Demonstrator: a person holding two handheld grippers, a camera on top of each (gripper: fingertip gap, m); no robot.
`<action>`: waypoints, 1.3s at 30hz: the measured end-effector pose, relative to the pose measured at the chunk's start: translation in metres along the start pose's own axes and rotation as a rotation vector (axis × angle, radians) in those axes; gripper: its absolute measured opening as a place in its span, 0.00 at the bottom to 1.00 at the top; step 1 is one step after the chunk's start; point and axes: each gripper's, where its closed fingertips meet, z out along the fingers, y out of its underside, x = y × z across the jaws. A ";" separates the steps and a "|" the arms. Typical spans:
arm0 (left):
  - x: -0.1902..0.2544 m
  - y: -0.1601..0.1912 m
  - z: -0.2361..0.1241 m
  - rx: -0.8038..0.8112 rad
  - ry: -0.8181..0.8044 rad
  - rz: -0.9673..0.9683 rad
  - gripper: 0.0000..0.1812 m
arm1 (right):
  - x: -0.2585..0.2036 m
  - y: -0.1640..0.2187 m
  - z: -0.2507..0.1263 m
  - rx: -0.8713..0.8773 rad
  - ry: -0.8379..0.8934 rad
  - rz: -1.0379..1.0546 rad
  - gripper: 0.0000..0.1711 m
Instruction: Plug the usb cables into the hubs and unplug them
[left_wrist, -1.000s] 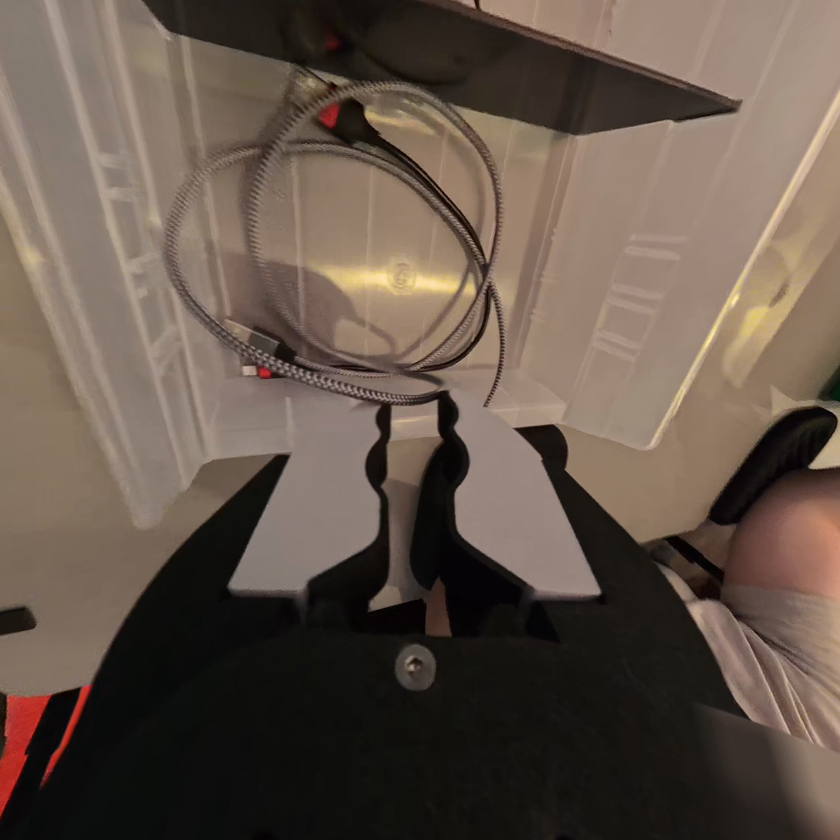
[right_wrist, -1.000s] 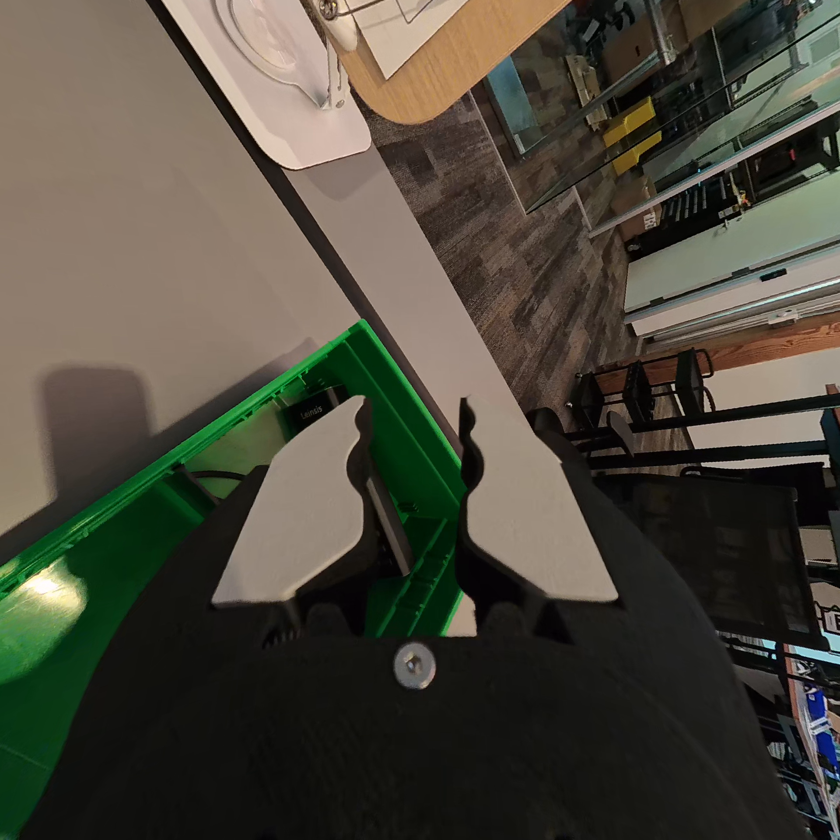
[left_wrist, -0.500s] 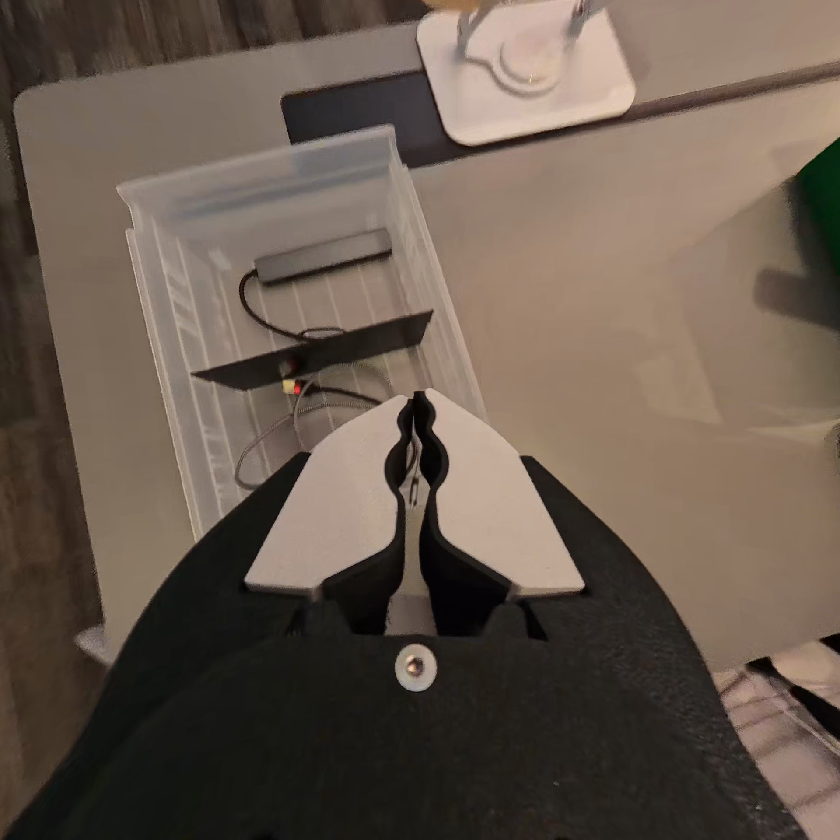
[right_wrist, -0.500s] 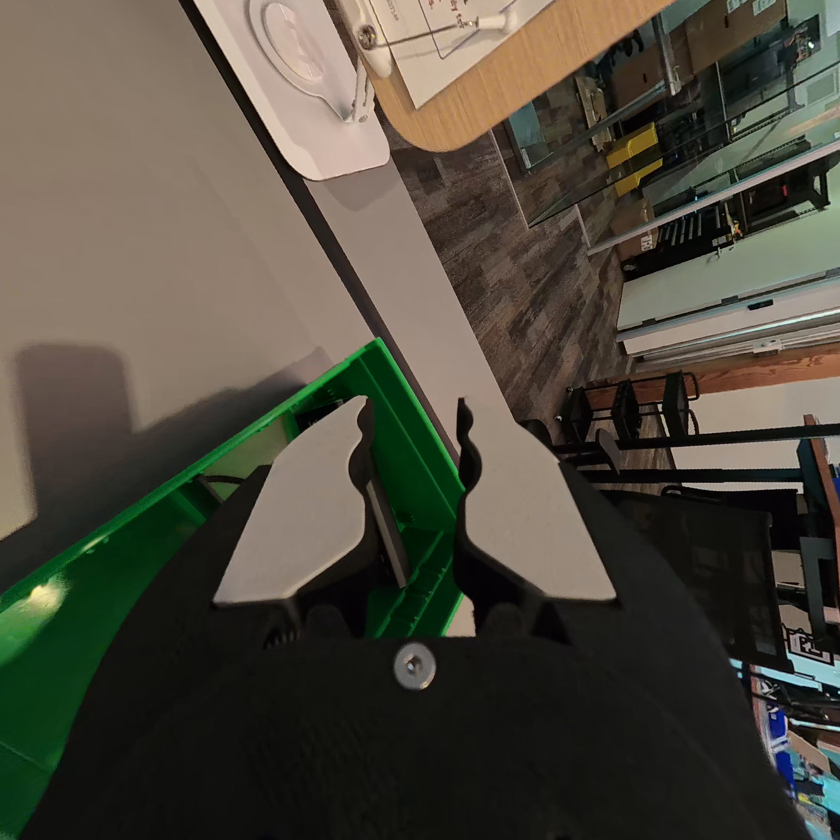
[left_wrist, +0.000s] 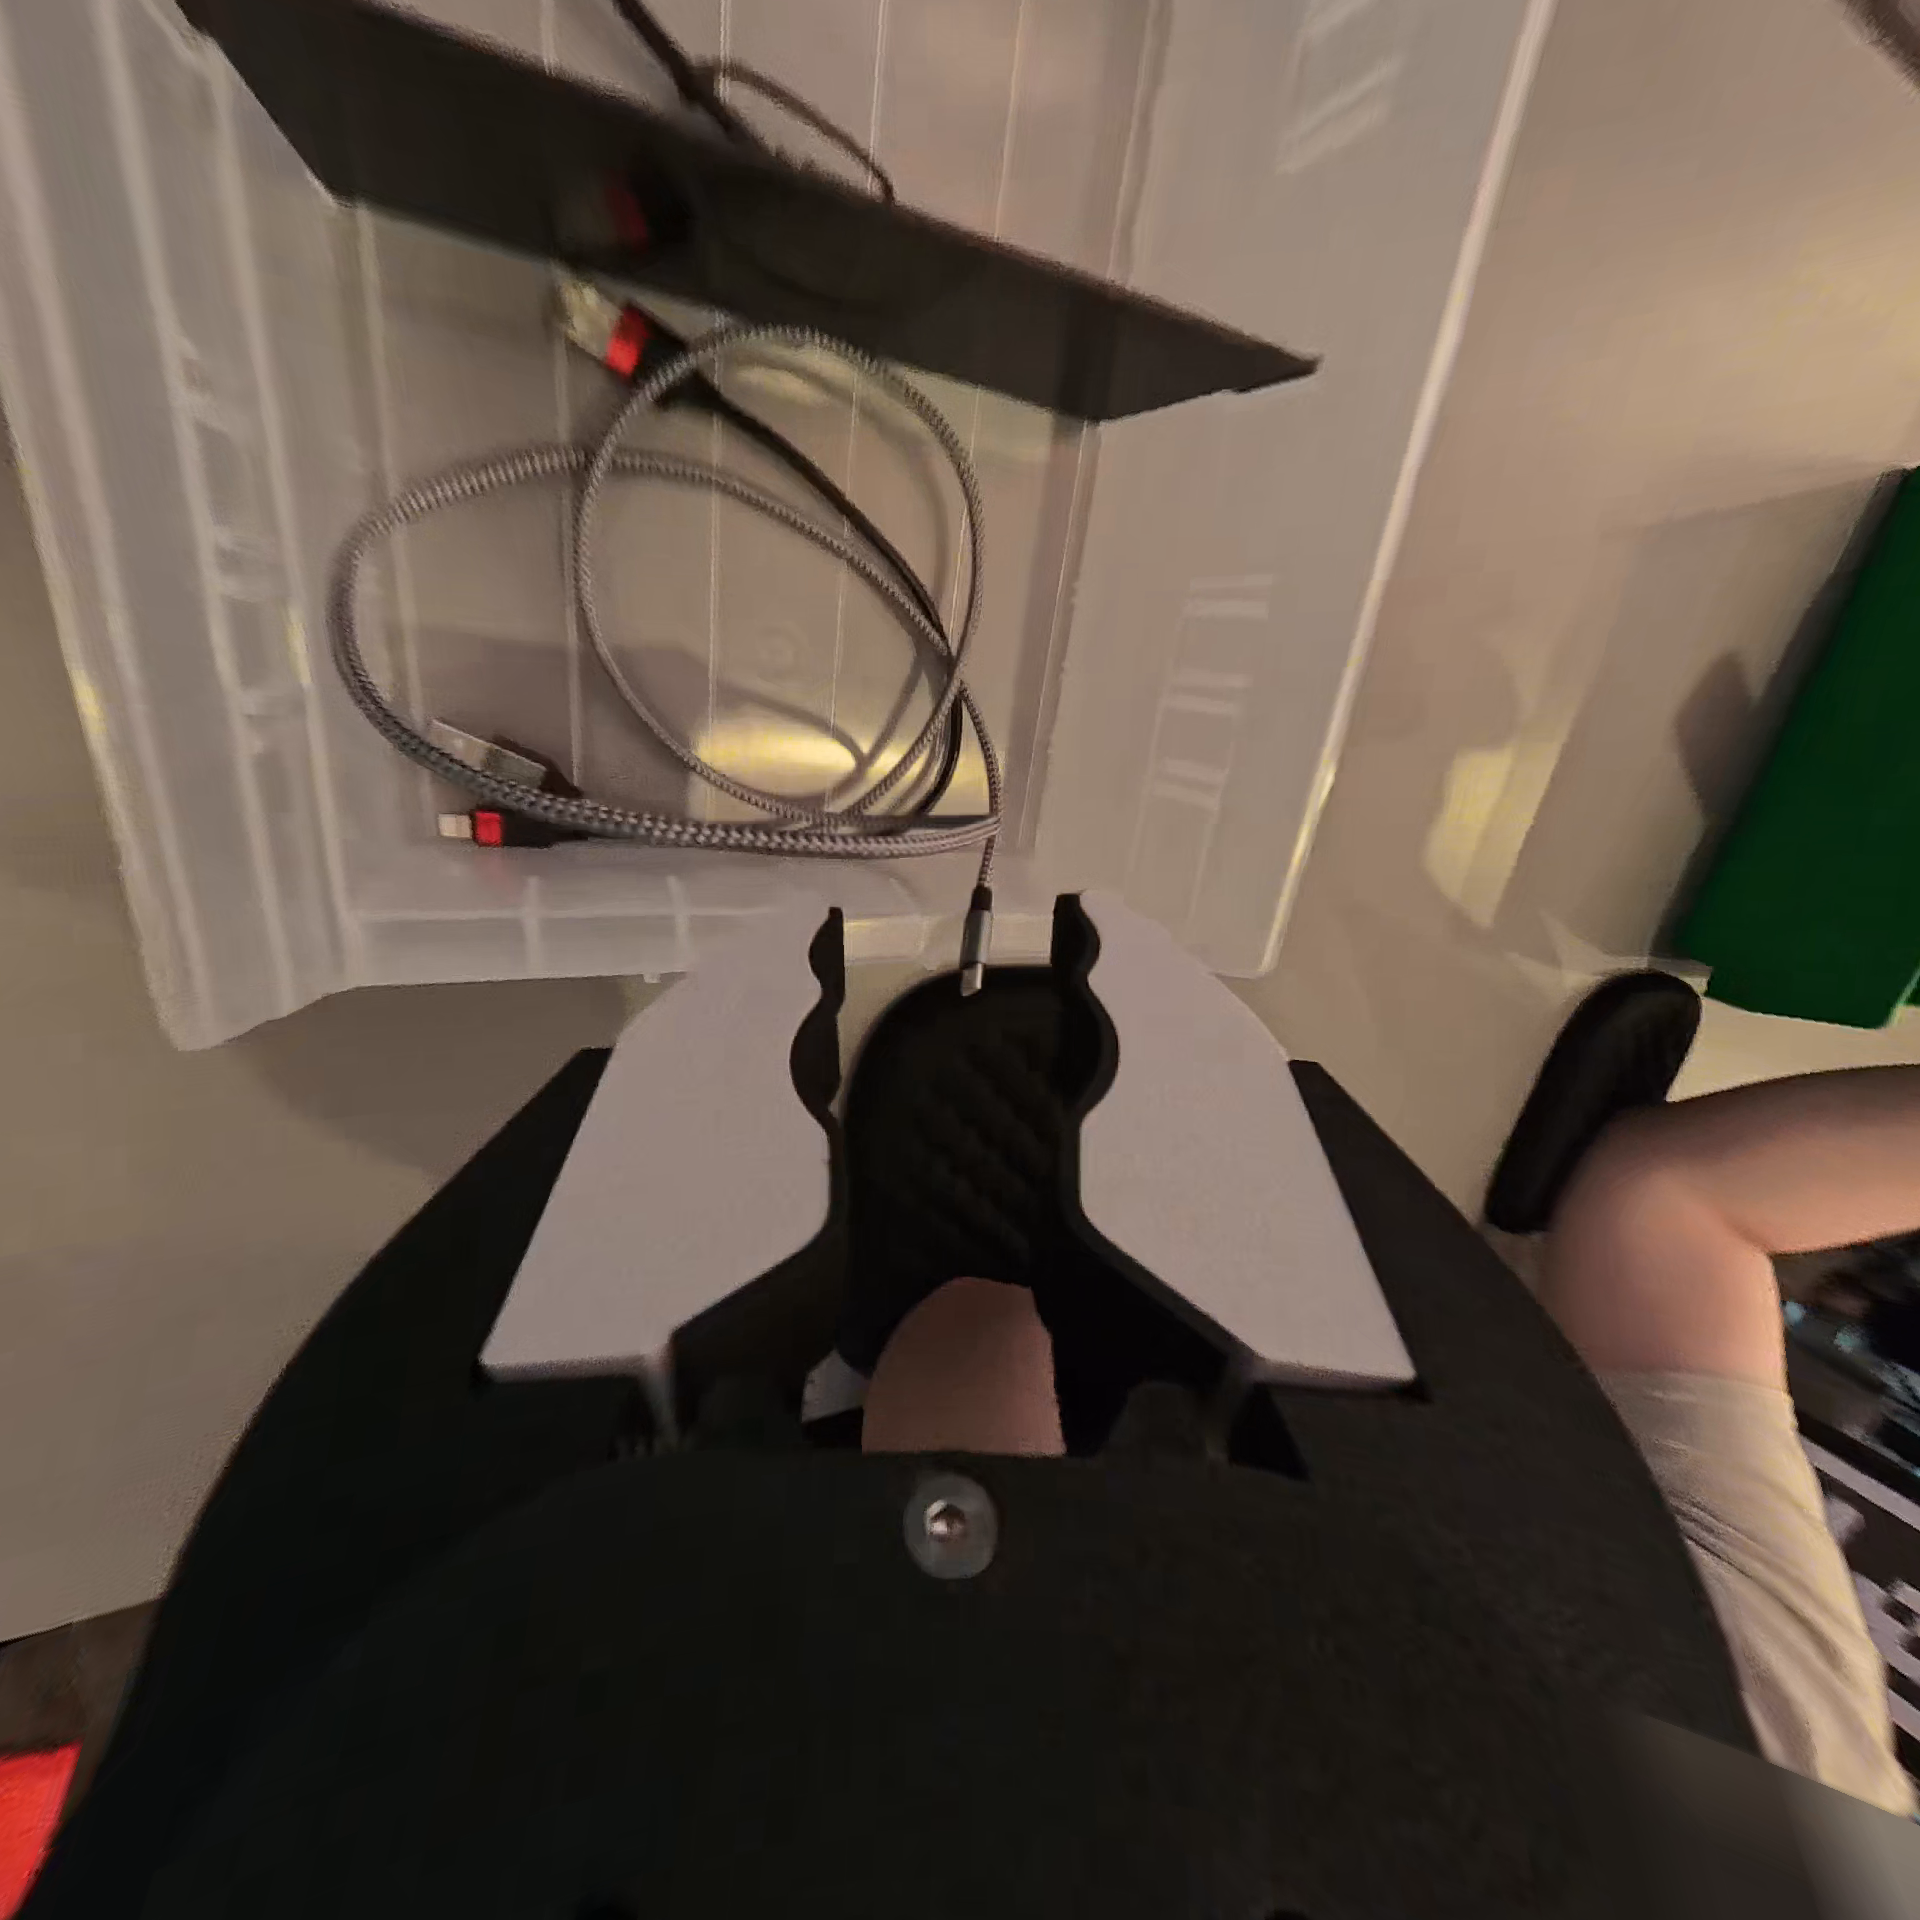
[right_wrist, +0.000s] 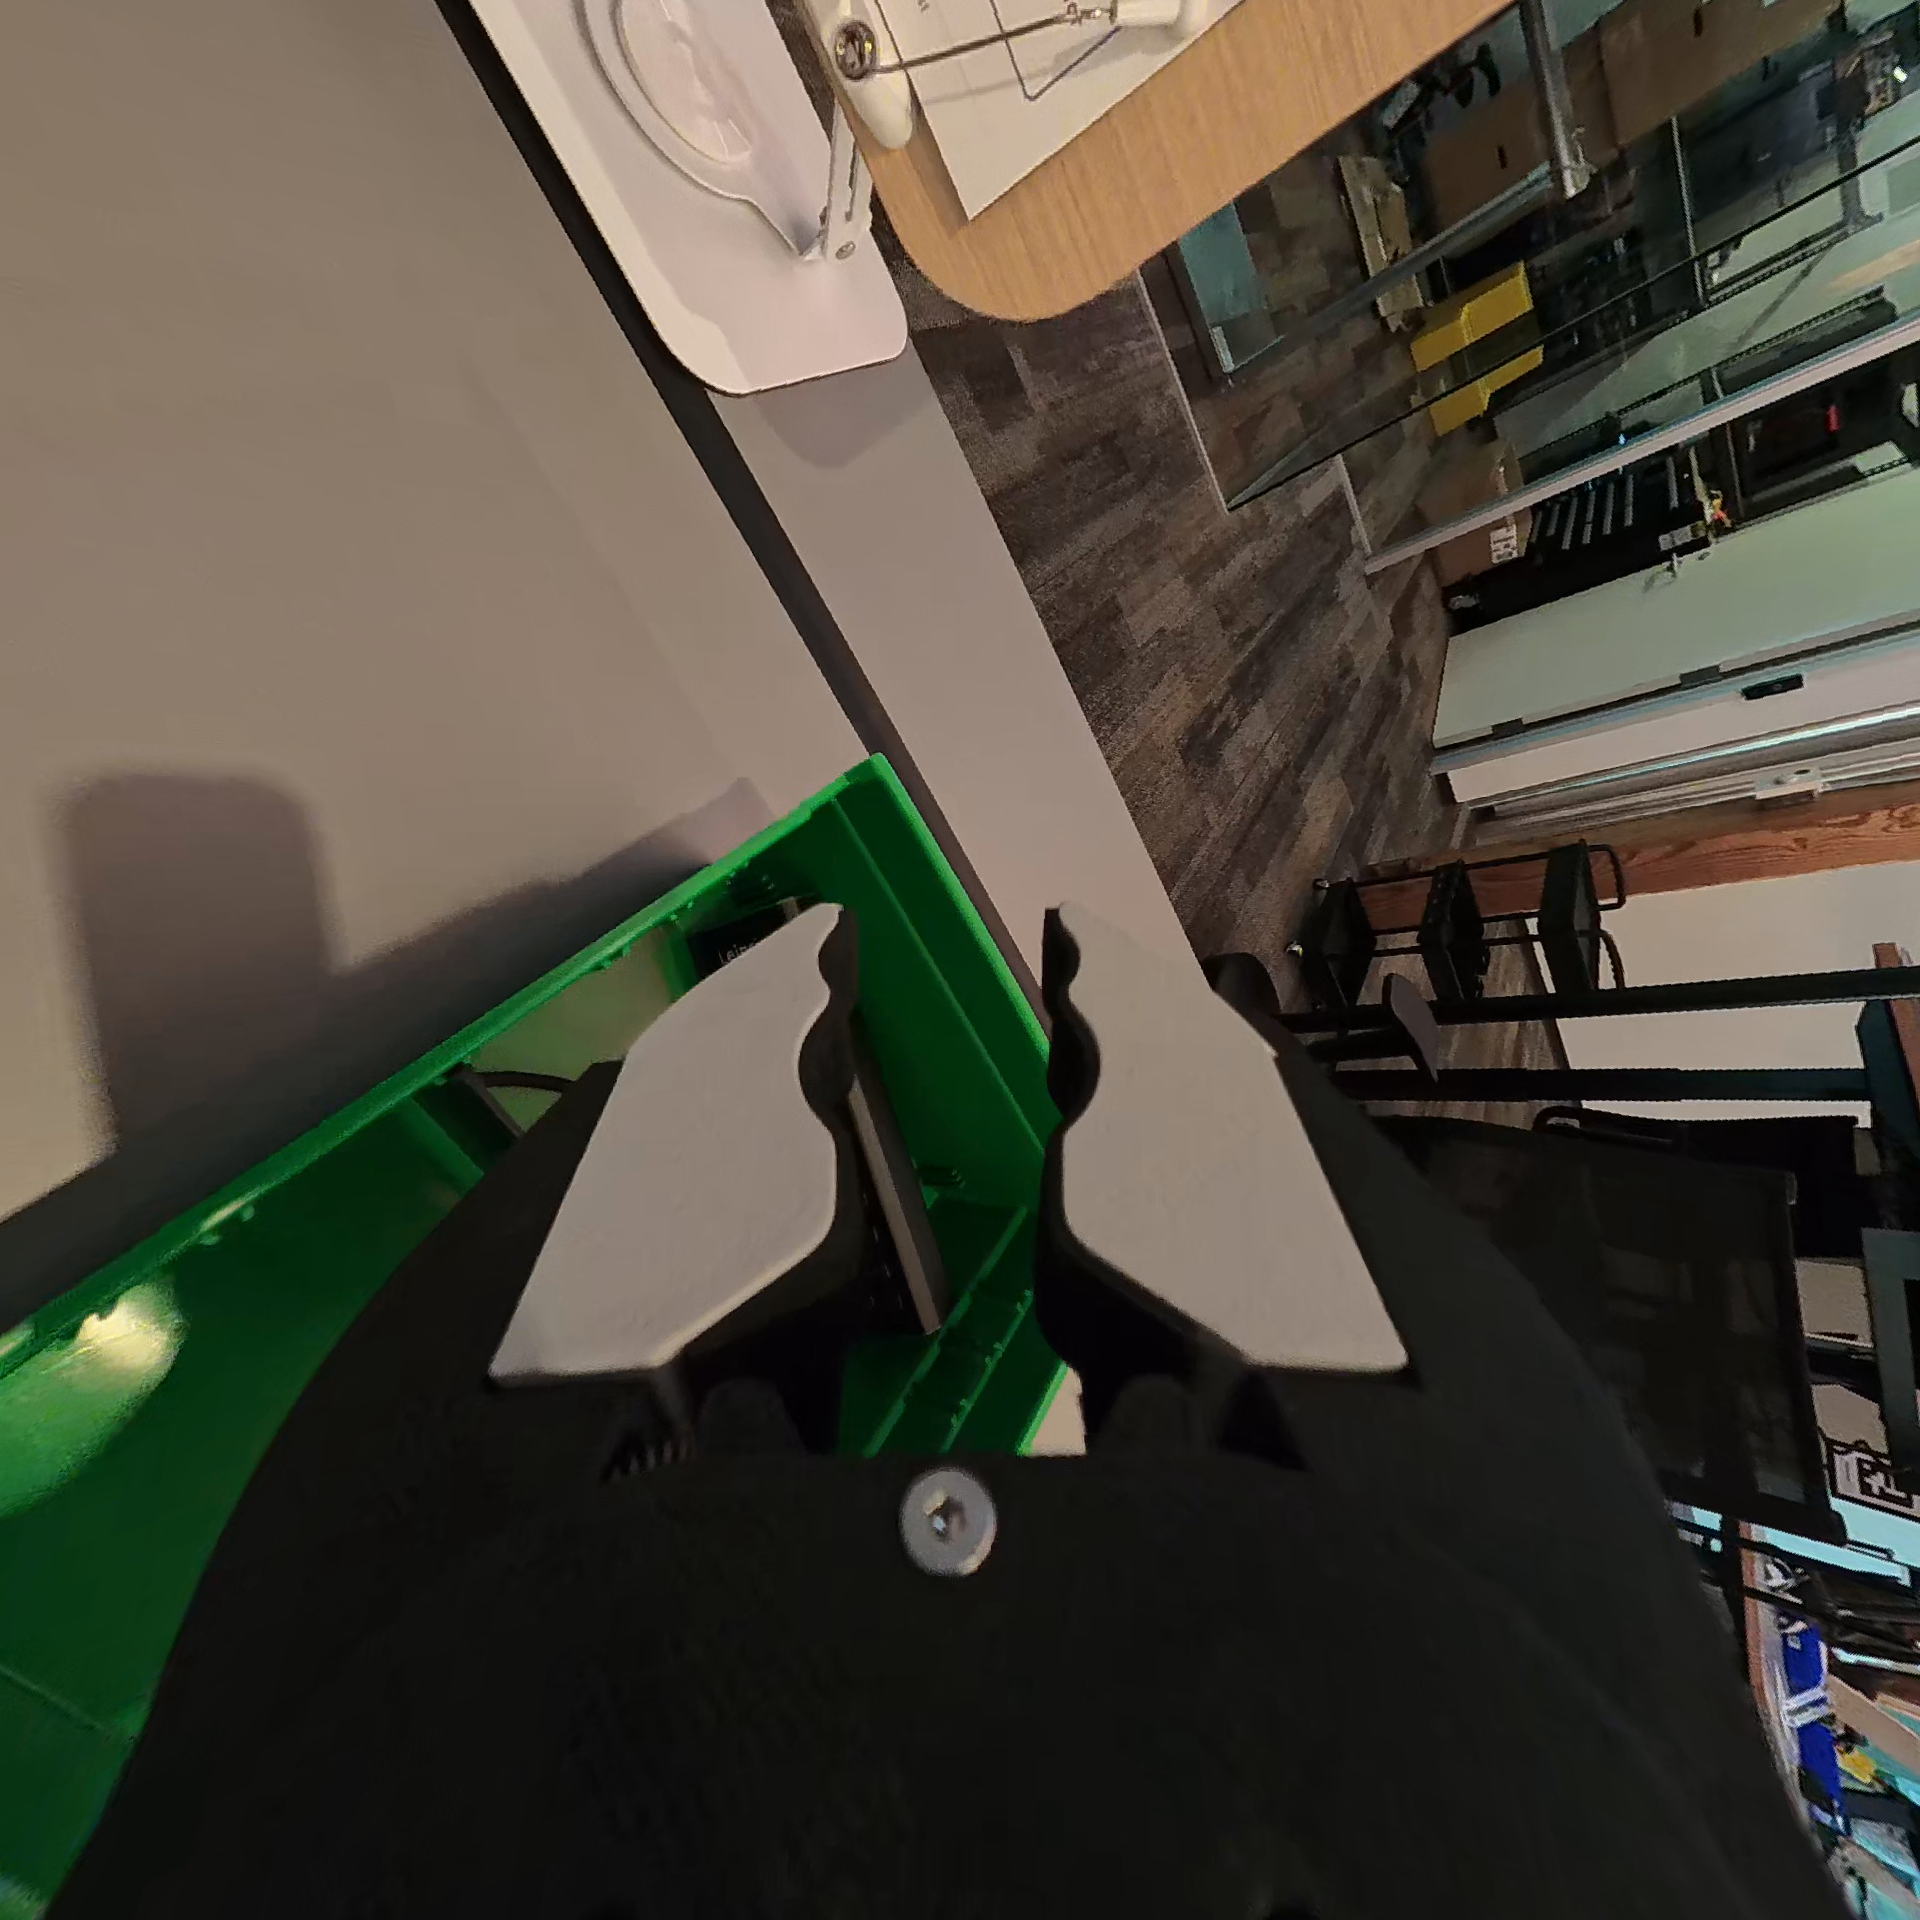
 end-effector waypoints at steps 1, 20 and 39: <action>-0.002 0.002 0.005 -0.036 0.013 -0.019 0.21 | 0.000 0.001 0.000 -0.002 -0.002 0.005 0.21; -0.024 -0.055 0.019 0.083 -0.026 -0.050 0.06 | -0.008 0.014 0.004 -0.050 -0.053 0.010 0.18; 0.233 0.033 -0.078 0.552 0.154 0.984 0.02 | -0.097 -0.167 -0.049 0.599 -0.299 -0.159 0.39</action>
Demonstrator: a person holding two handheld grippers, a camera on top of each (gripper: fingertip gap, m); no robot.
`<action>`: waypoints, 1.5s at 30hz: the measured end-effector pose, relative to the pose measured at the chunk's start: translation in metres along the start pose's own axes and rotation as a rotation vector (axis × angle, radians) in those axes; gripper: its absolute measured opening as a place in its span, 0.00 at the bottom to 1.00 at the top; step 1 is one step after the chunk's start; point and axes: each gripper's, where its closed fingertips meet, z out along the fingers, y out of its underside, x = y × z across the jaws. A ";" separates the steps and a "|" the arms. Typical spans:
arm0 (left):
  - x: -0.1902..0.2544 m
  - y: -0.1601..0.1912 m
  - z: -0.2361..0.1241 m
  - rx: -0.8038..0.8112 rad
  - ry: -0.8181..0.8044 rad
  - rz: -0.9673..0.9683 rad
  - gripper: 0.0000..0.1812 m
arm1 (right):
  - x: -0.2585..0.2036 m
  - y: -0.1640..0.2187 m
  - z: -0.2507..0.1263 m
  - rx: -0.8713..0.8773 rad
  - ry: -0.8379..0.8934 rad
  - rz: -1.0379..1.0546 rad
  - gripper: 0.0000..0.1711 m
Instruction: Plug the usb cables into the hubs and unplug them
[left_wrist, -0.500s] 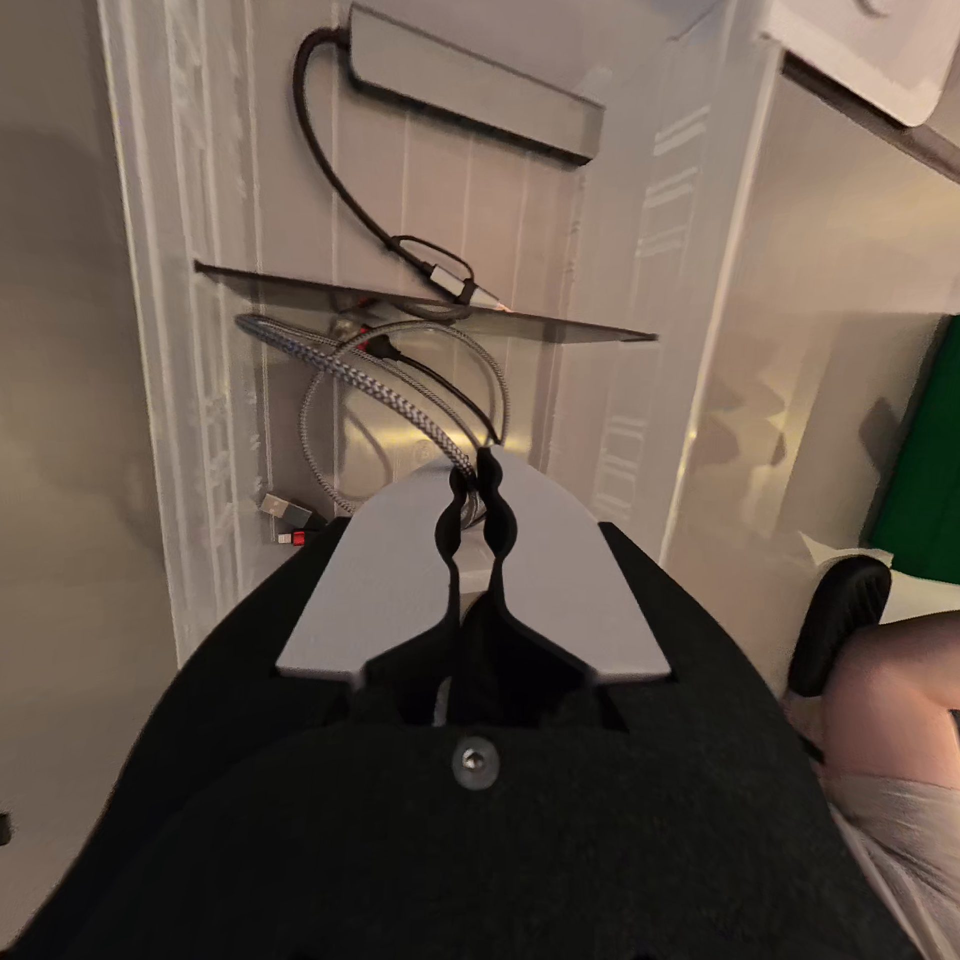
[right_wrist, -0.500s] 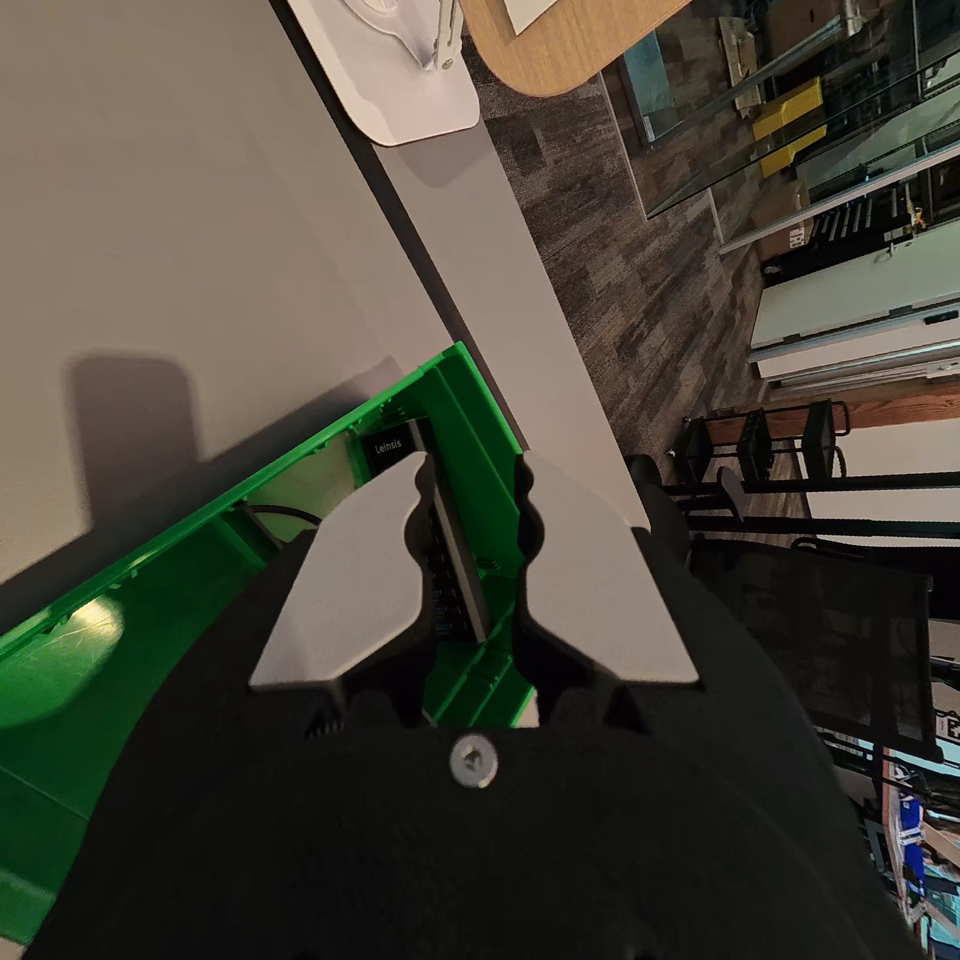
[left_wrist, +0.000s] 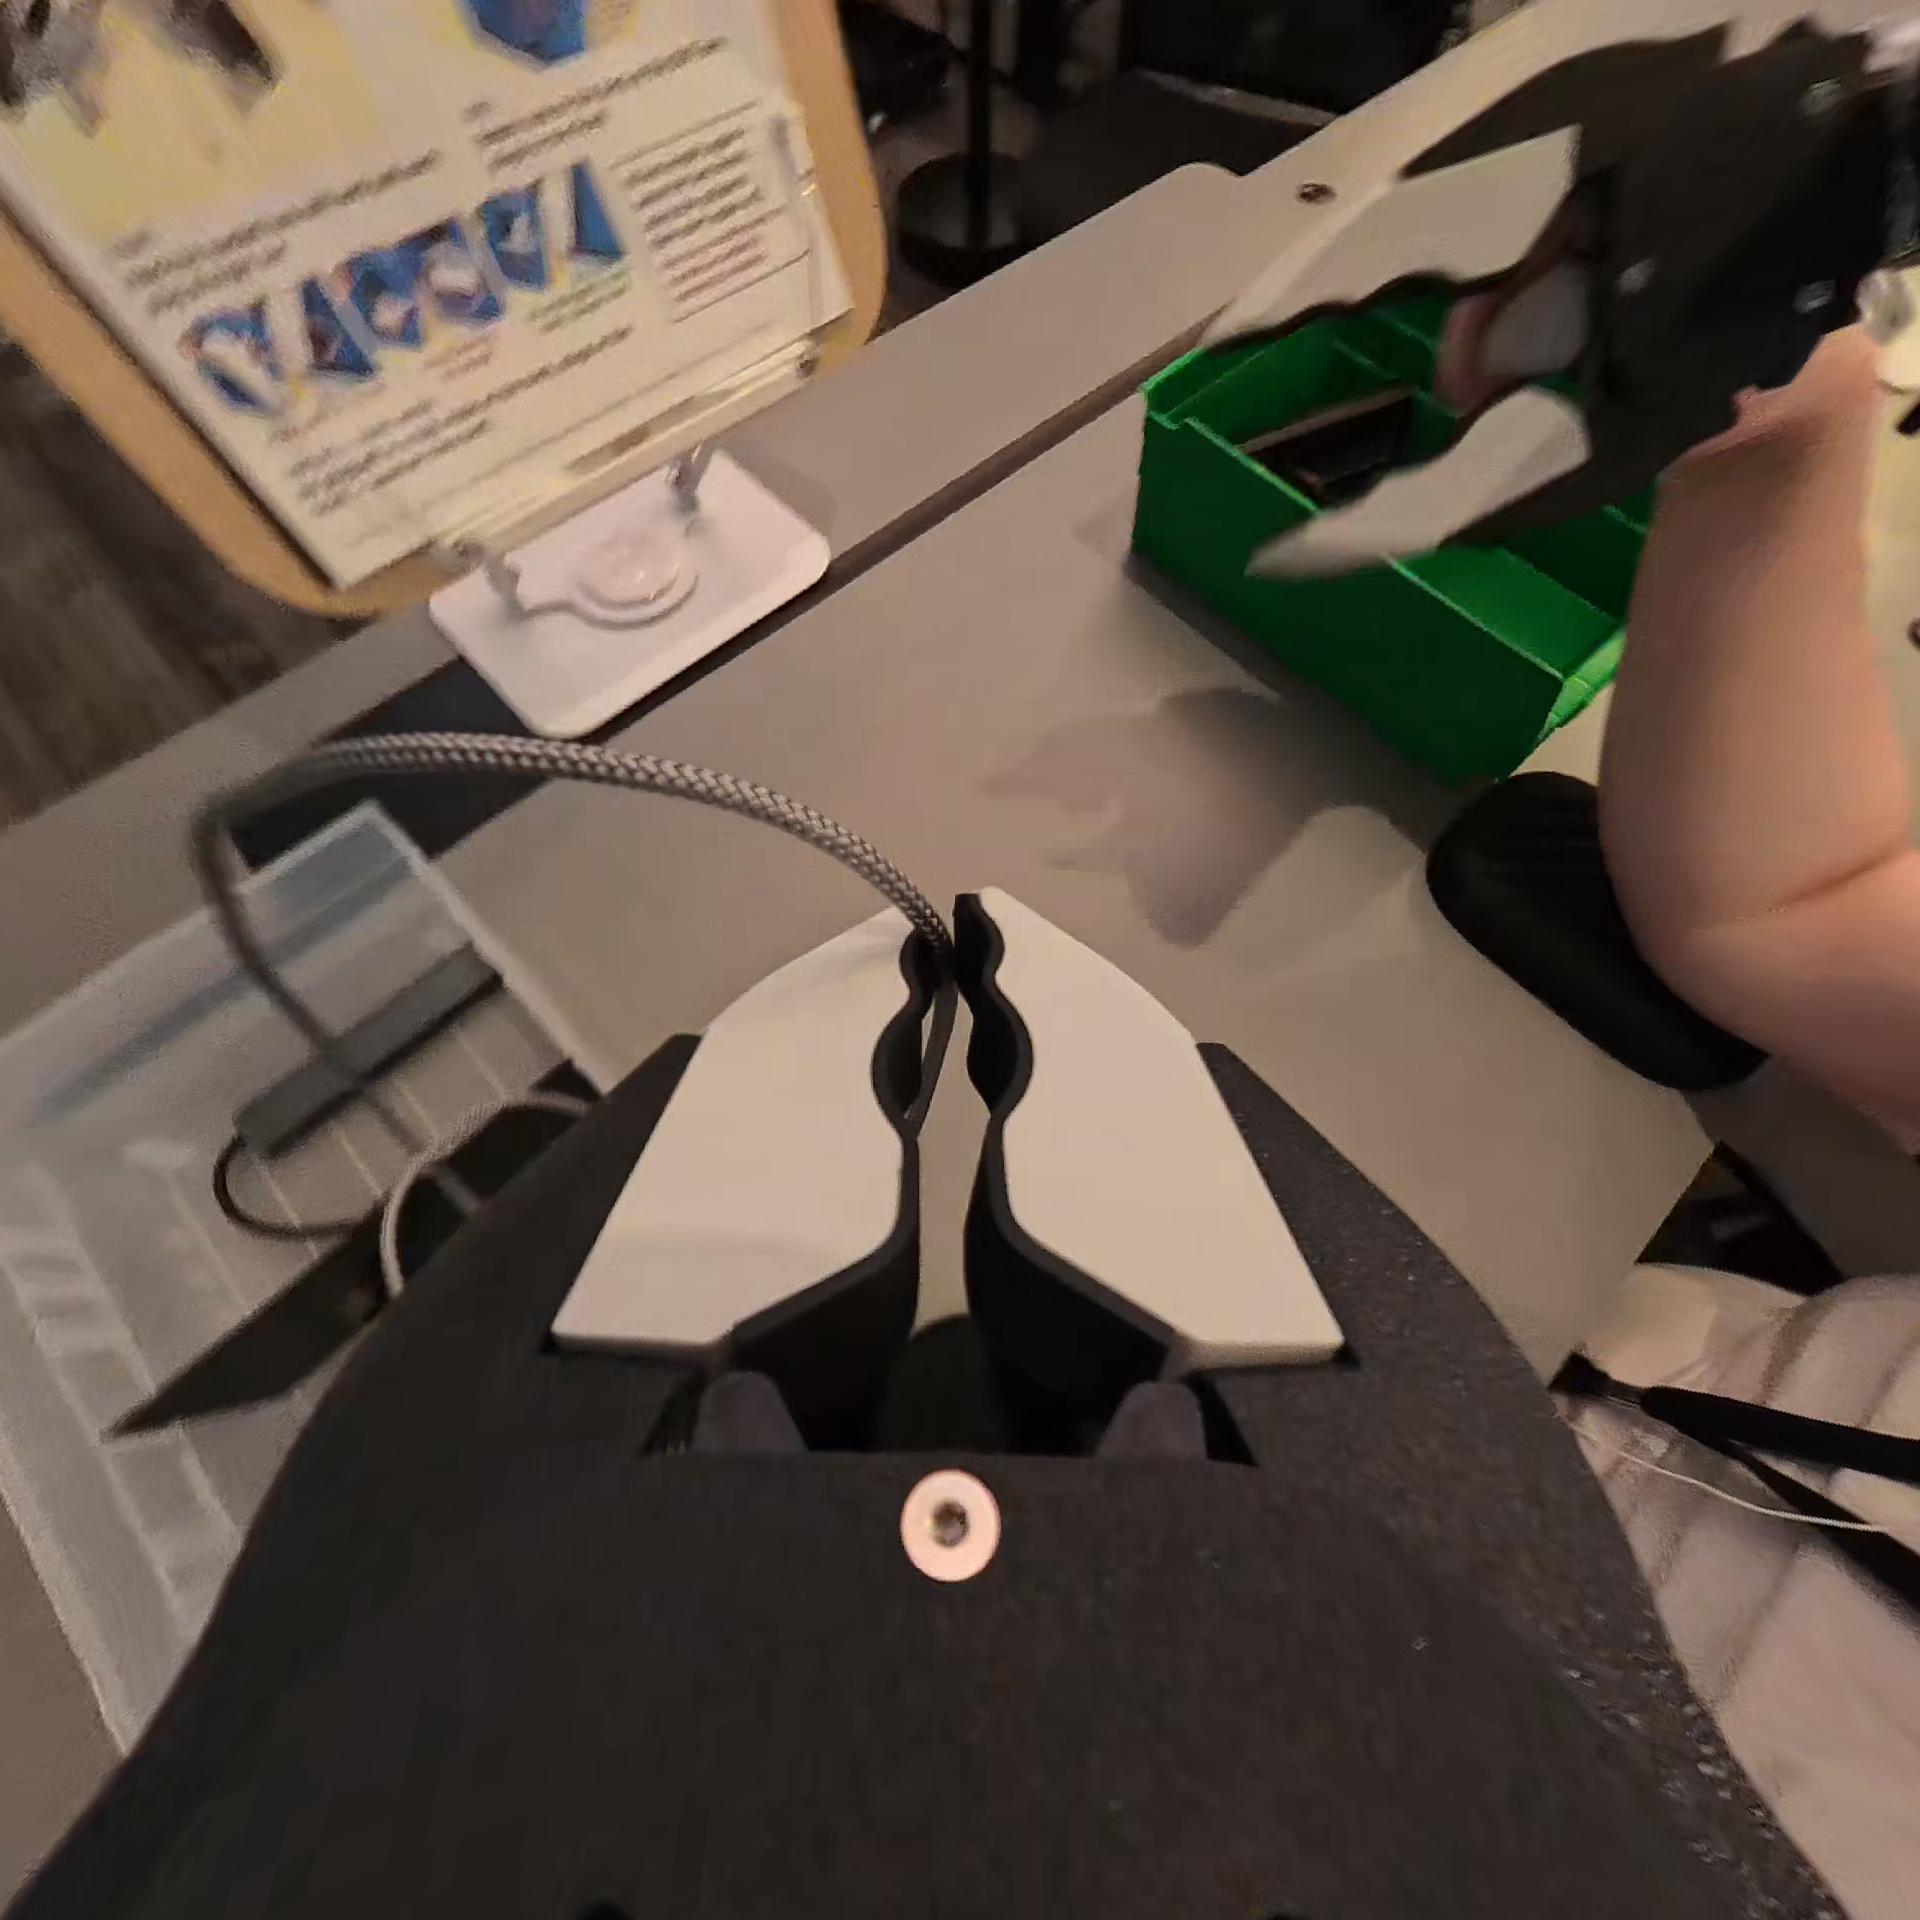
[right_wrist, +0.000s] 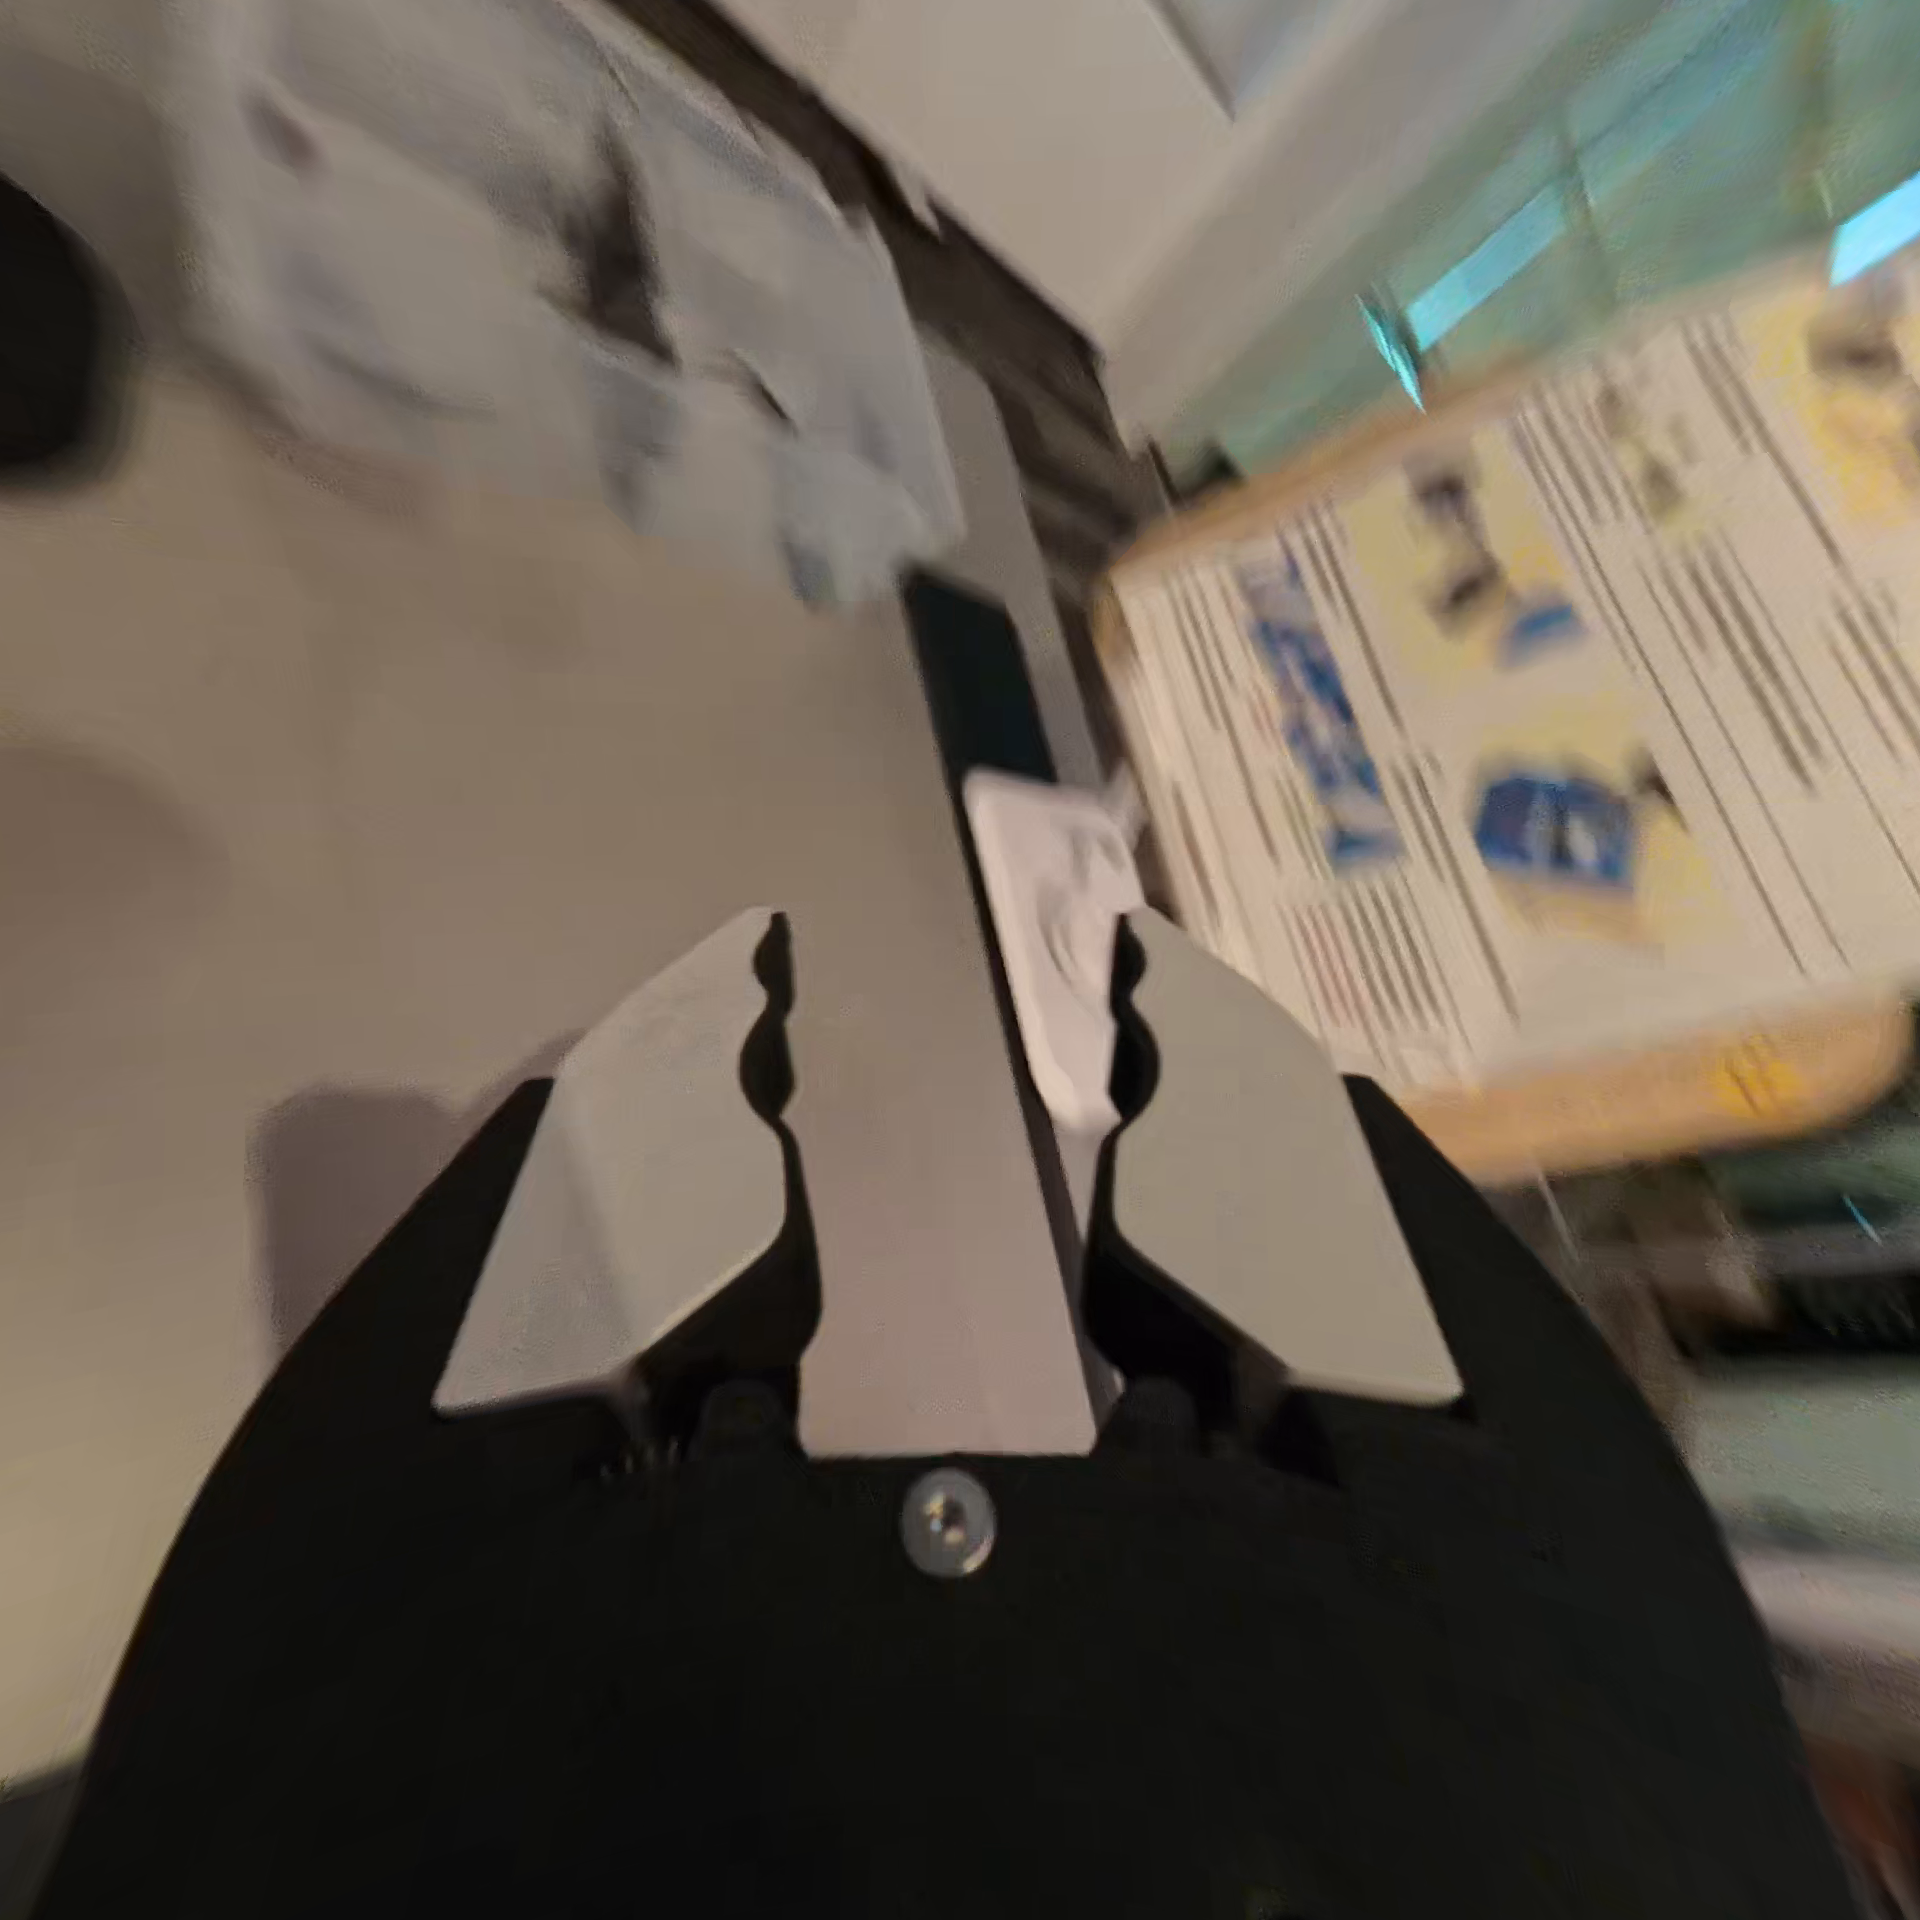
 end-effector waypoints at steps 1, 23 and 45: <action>0.010 -0.006 0.004 0.018 0.025 0.040 0.02 | -0.016 -0.028 0.010 0.115 -0.061 -0.004 0.43; 0.148 -0.046 -0.065 0.399 0.630 0.292 0.02 | -0.138 -0.144 0.206 0.515 -0.124 0.394 0.50; 0.053 -0.018 -0.028 0.191 0.380 0.097 0.02 | -0.043 -0.007 0.023 -0.142 -0.383 0.524 0.04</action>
